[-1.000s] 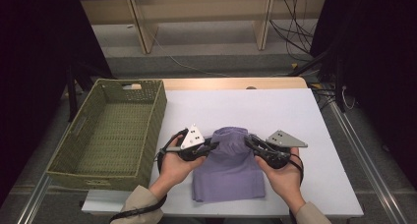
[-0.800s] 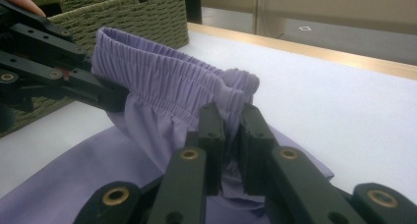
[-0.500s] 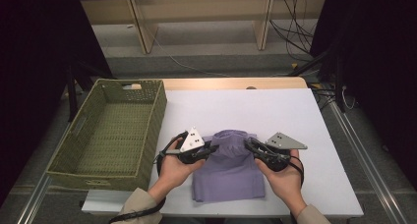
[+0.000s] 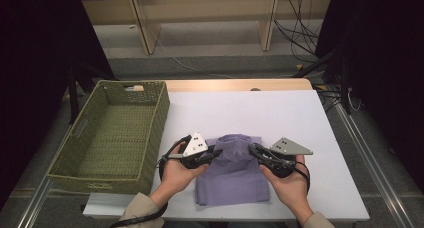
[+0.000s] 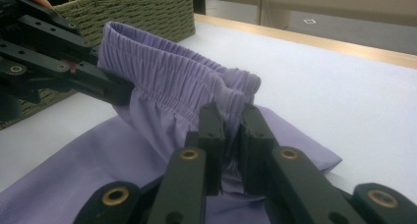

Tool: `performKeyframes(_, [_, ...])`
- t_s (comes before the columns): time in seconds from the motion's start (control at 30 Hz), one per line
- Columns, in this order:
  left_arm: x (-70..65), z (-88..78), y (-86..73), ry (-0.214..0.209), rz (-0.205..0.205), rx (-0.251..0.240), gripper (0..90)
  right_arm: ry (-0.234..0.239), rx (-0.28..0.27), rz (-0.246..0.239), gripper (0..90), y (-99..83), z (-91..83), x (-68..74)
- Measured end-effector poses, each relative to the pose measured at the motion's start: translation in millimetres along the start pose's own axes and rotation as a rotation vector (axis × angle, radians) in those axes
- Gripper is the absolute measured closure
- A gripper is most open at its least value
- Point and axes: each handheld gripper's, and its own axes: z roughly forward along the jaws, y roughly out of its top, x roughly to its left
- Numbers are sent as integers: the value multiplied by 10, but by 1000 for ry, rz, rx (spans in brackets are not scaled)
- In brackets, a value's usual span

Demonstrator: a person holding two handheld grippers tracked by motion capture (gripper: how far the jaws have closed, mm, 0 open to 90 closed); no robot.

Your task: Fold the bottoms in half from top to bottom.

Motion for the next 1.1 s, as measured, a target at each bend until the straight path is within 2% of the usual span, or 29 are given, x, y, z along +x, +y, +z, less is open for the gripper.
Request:
performKeyframes(0.4, [-21,-17,-18,-2,4,6,790,7,19,-4,822,-17,-29,34])
performKeyframes(0.63, [-41,-19,-29,-7,8,12,790,16,26,11,822,-35,-41,35])
performKeyframes(1.1, [-71,-41,-55,-11,9,17,789,27,41,-2,821,-50,-58,59])
